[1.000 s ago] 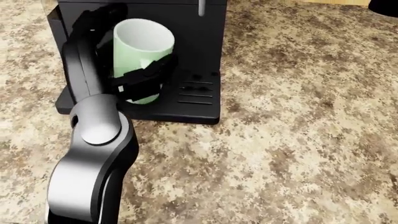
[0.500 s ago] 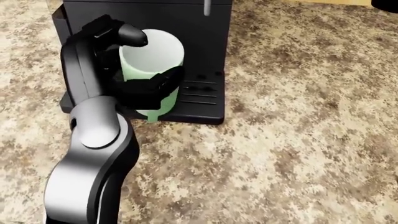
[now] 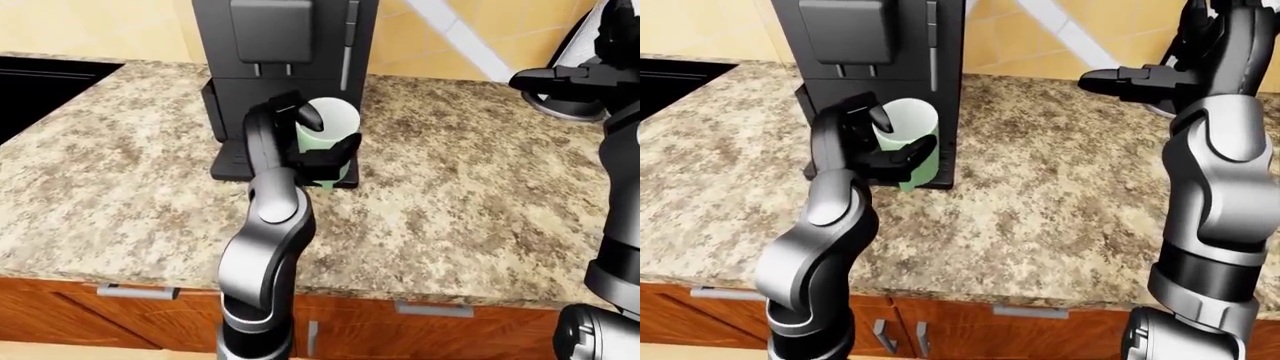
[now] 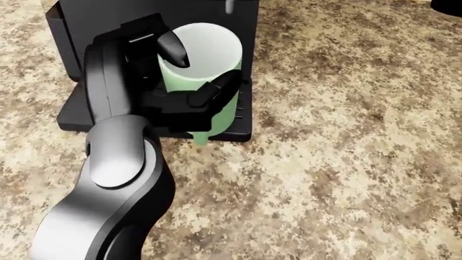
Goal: Pick the mug from under the coffee machine dispenser and place it on the counter.
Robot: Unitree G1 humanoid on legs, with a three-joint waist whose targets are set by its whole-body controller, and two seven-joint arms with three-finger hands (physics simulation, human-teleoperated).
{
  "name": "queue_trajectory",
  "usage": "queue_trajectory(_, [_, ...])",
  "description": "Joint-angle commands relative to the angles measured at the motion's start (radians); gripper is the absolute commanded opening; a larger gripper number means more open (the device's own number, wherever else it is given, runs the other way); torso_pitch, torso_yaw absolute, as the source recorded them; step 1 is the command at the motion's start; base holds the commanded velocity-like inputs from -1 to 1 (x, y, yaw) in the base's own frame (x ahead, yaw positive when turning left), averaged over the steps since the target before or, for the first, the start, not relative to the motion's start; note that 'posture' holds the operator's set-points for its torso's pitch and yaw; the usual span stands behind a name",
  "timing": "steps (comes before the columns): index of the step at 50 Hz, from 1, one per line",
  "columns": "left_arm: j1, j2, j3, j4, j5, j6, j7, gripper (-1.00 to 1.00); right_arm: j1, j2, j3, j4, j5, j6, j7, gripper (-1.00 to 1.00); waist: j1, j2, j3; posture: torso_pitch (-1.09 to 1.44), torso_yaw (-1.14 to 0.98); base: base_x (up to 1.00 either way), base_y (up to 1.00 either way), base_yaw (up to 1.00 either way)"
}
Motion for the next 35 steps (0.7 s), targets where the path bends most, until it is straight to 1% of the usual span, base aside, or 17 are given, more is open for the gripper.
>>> queue_trajectory(1, [-0.028, -0.005, -0.008, -0.037, -0.005, -0.027, -0.005, -1.00, -0.029, -0.019, -0.014, -0.029, -0.002, -0.026, -0.001, 1.00, 0.001, -0.008, -0.026, 0.00, 0.00, 0.00, 0.00, 0.00])
queue_trajectory(7, [-0.034, -0.015, -0.017, -0.082, -0.027, 0.018, -0.019, -1.00, -0.031, -0.020, -0.015, -0.030, 0.000, -0.023, -0.002, 1.00, 0.001, -0.010, -0.025, 0.00, 0.00, 0.00, 0.00, 0.00])
queue_trajectory(12, [-0.034, -0.010, -0.030, -0.127, -0.032, 0.052, -0.041, -1.00, -0.033, -0.020, -0.014, -0.030, 0.001, -0.021, -0.002, 1.00, 0.001, -0.011, -0.023, 0.00, 0.00, 0.00, 0.00, 0.00])
queue_trajectory(13, [-0.021, -0.028, -0.022, -0.142, -0.059, 0.054, -0.058, -1.00, -0.034, -0.021, -0.014, -0.028, 0.000, -0.022, -0.002, 1.00, 0.001, -0.011, -0.024, 0.00, 0.00, 0.00, 0.00, 0.00])
queue_trajectory(14, [-0.018, -0.019, -0.033, -0.147, -0.056, 0.045, -0.063, -1.00, -0.035, -0.022, -0.014, -0.027, 0.000, -0.023, -0.002, 1.00, 0.002, -0.012, -0.023, 0.00, 0.00, 0.00, 0.00, 0.00])
queue_trajectory(15, [-0.015, -0.025, -0.040, -0.162, -0.064, 0.047, -0.072, -1.00, -0.034, -0.022, -0.014, -0.026, 0.000, -0.024, -0.002, 1.00, 0.002, -0.012, -0.023, 0.00, 0.00, 0.00, 0.00, 0.00])
queue_trajectory(20, [-0.010, -0.041, -0.048, -0.207, -0.080, 0.111, -0.075, -1.00, -0.031, -0.021, -0.015, -0.029, 0.000, -0.023, -0.002, 1.00, 0.004, -0.014, -0.023, 0.00, 0.00, 0.00, 0.00, 0.00])
queue_trajectory(25, [0.014, -0.061, -0.074, -0.250, -0.098, 0.156, -0.098, -1.00, -0.030, -0.021, -0.015, -0.032, 0.001, -0.020, -0.002, 1.00, 0.004, -0.016, -0.021, 0.00, 0.00, 0.00, 0.00, 0.00])
queue_trajectory(29, [0.023, -0.065, -0.087, -0.262, -0.114, 0.169, -0.129, -1.00, -0.028, -0.020, -0.015, -0.031, 0.000, -0.022, -0.001, 1.00, 0.006, -0.018, -0.021, 0.00, 0.00, 0.00, 0.00, 0.00])
queue_trajectory(35, [0.038, -0.063, -0.097, -0.267, -0.111, 0.162, -0.153, -1.00, -0.029, -0.020, -0.014, -0.030, -0.001, -0.022, 0.000, 1.00, 0.007, -0.020, -0.020, 0.00, 0.00, 0.00, 0.00, 0.00])
